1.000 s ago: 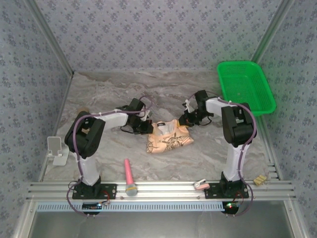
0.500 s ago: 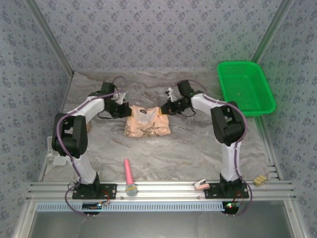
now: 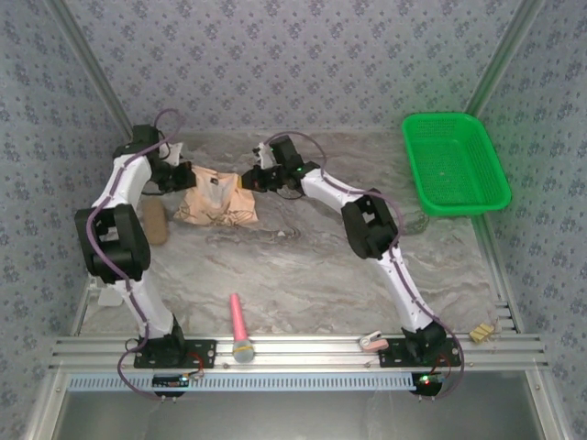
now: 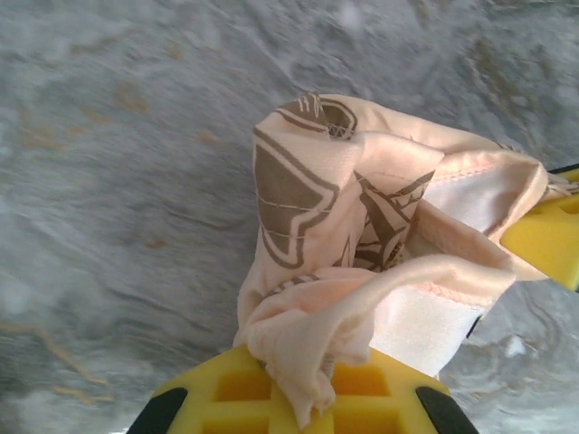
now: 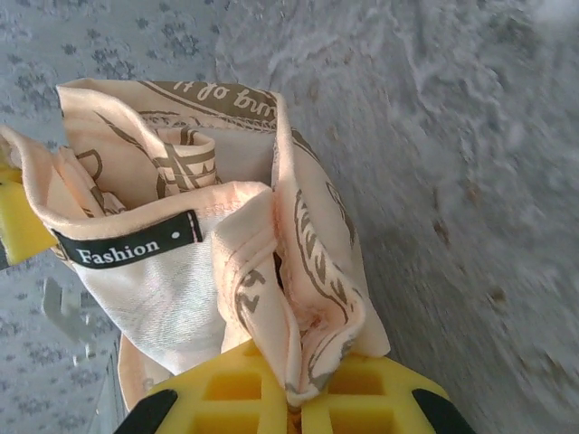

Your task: Fold the inside-out t-shirt

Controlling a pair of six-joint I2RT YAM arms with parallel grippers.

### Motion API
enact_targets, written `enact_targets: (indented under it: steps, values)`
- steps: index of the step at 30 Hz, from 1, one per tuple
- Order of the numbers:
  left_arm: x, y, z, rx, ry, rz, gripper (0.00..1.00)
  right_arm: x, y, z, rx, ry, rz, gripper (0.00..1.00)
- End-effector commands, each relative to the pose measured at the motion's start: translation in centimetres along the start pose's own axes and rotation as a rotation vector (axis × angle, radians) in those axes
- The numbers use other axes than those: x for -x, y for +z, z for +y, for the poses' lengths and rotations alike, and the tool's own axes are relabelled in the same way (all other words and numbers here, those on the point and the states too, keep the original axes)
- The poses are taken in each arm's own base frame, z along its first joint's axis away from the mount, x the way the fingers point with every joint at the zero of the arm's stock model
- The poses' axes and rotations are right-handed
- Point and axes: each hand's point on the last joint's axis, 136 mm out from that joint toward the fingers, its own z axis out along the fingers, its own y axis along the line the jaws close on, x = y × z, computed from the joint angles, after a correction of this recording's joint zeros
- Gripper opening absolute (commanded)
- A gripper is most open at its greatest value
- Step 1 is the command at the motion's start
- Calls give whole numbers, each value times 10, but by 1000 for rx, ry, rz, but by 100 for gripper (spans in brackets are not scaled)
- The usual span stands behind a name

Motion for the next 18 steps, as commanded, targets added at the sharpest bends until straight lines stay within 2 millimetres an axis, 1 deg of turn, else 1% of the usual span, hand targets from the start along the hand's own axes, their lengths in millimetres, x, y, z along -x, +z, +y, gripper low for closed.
enact_targets:
  steps: [1, 5, 8, 9, 11, 12, 13, 14, 15, 16, 17, 18]
  values:
    - [9, 3, 18, 51, 41, 17, 0, 18, 18, -15, -9, 75, -70, 0]
    - [21, 20, 52, 75, -1, 19, 0, 29, 33, -35, -41, 99, -115, 3]
    - [30, 27, 73, 101, -5, 17, 0, 35, 39, -46, -49, 116, -143, 5]
    - [32, 29, 78, 106, 0, 16, 0, 36, 41, -47, -40, 122, -152, 9]
    - [39, 32, 86, 123, 5, 4, 0, 38, 44, -48, -22, 129, -164, 29]
    - [41, 35, 90, 127, 10, 2, 1, 39, 44, -46, -13, 129, -168, 35]
    - [43, 37, 92, 130, 14, 0, 2, 42, 42, -42, -4, 126, -171, 38]
    - [44, 40, 95, 132, 13, -2, 7, 46, 38, -35, 13, 119, -172, 42]
    - [47, 41, 95, 128, 11, -9, 15, 50, 33, -27, 21, 108, -176, 47]
    - [50, 40, 95, 125, 14, -17, 27, 54, 28, -23, 13, 94, -180, 50]
    - [55, 36, 92, 119, 18, -34, 37, 59, 20, -16, 1, 70, -188, 53]
    - [61, 29, 87, 108, 26, -60, 43, 63, 12, -5, -5, 42, -195, 55]
